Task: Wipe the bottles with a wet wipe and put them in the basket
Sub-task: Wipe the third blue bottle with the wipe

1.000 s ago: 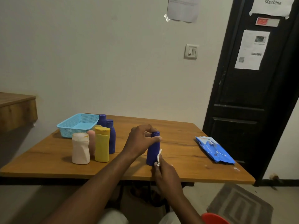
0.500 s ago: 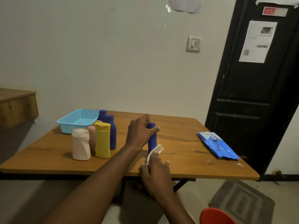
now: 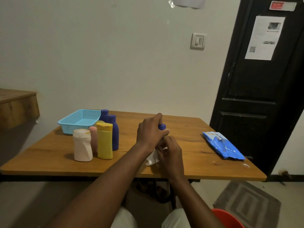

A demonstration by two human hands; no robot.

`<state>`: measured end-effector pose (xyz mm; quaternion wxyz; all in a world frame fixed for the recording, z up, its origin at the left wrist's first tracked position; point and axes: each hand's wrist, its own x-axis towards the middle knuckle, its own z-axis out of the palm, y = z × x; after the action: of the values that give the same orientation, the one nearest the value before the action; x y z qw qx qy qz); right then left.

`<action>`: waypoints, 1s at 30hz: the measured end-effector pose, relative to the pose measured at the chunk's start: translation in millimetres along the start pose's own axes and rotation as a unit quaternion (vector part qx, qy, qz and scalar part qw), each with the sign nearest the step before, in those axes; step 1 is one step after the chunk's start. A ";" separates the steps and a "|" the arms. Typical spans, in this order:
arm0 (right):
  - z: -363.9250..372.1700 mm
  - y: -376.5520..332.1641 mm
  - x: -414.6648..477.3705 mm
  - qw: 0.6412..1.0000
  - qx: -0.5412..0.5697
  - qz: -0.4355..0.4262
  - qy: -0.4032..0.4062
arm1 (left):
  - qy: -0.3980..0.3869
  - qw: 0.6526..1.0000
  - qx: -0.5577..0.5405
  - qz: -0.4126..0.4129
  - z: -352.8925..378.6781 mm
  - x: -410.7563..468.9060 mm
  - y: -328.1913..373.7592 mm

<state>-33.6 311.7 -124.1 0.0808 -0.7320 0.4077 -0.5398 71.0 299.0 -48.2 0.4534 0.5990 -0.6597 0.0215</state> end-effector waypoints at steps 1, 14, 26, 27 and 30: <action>-0.2 0.7 3.7 1.000 0.001 -0.019 0.008 | -0.001 1.000 -0.002 -0.001 -1.1 0.5 -0.4; -4.7 17.7 -33.8 0.990 -0.045 0.124 -0.054 | 0.007 1.000 -0.002 0.011 4.5 1.3 -5.0; -3.6 1.5 7.7 1.000 0.012 0.016 0.023 | 0.011 1.000 0.001 0.011 2.4 -0.8 -8.9; -4.7 2.6 4.2 0.999 0.007 0.026 0.022 | 0.008 1.000 -0.001 0.012 1.8 -1.7 -8.7; -7.3 10.4 -17.9 0.996 0.008 0.083 -0.003 | 0.007 1.000 -0.001 0.013 0.8 -3.1 -5.1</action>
<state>-46.7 319.5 -139.9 0.1324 -0.6966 0.4628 -0.5320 74.3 299.5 -53.3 0.4584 0.5893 -0.6646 0.0309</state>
